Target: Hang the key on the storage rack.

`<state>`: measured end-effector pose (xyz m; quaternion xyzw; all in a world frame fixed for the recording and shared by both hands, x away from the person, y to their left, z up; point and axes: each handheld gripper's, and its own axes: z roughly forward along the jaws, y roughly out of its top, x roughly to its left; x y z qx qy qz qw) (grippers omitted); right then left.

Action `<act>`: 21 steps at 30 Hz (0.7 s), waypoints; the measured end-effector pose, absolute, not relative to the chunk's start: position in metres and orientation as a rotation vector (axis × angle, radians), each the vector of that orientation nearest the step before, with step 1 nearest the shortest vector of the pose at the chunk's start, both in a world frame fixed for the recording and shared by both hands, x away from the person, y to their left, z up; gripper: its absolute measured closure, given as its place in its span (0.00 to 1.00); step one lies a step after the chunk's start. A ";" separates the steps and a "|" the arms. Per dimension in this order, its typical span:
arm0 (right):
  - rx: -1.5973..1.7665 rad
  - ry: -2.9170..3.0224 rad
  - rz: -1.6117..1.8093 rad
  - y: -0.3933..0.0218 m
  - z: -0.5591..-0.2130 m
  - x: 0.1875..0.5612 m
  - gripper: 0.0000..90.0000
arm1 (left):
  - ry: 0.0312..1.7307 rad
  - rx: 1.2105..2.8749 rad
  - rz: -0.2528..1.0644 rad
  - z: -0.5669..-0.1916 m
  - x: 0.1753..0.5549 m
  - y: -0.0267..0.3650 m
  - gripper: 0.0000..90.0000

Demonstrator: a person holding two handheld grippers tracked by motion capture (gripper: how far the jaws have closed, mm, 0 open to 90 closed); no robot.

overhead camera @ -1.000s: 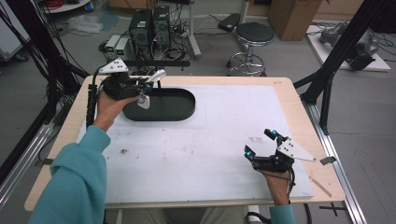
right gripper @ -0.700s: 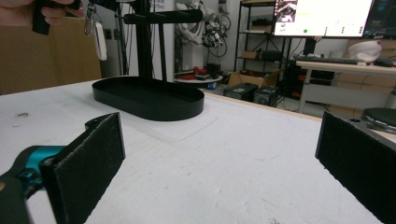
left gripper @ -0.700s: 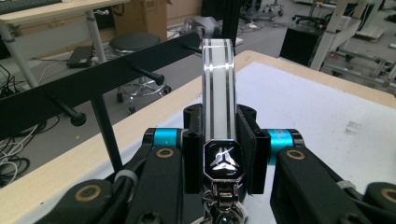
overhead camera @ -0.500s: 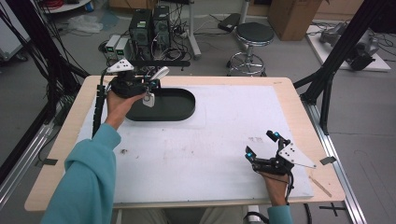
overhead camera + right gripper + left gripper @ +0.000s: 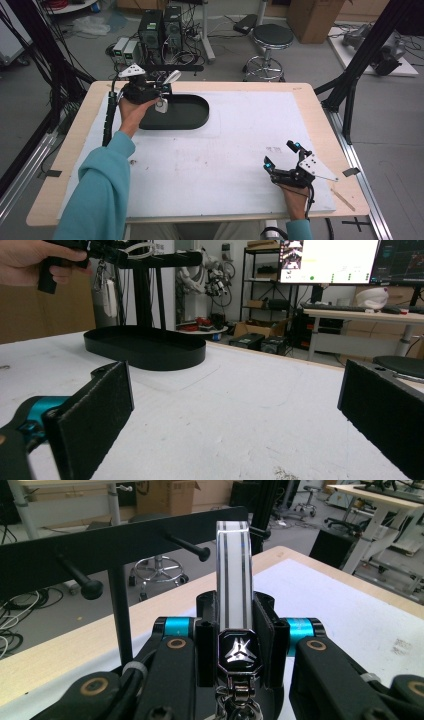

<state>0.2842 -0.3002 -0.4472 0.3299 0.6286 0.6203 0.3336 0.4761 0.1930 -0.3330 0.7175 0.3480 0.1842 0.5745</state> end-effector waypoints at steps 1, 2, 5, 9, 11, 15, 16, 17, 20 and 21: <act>0.862 1.643 1.618 -0.300 -0.448 0.284 0.01 | 0.818 1.677 0.433 -0.334 0.477 0.193 0.82; 0.865 1.646 1.618 -0.300 -0.448 0.284 0.01 | 0.823 1.674 0.432 -0.335 0.478 0.193 0.82; 0.865 1.647 1.617 -0.300 -0.448 0.284 0.01 | 0.824 1.663 0.423 -0.337 0.480 0.192 0.82; 0.866 1.647 1.615 -0.300 -0.448 0.285 0.01 | 0.838 1.647 0.395 -0.341 0.484 0.191 0.82; 0.865 1.647 1.614 -0.301 -0.448 0.285 0.01 | 0.846 1.645 0.393 -0.342 0.485 0.192 0.82; 0.864 1.645 1.613 -0.301 -0.449 0.285 0.01 | 0.854 1.631 0.395 -0.344 0.487 0.194 0.82; 0.866 1.644 1.613 -0.301 -0.449 0.285 0.01 | 0.855 1.633 0.398 -0.344 0.487 0.195 0.82; 0.865 1.644 1.612 -0.301 -0.449 0.285 0.01 | 0.859 1.634 0.397 -0.345 0.488 0.195 0.82; 0.868 1.642 1.613 -0.301 -0.449 0.285 0.01 | 0.865 1.637 0.393 -0.347 0.489 0.195 0.82; 0.868 1.644 1.611 -0.301 -0.449 0.285 0.01 | 0.863 1.639 0.397 -0.347 0.490 0.195 0.82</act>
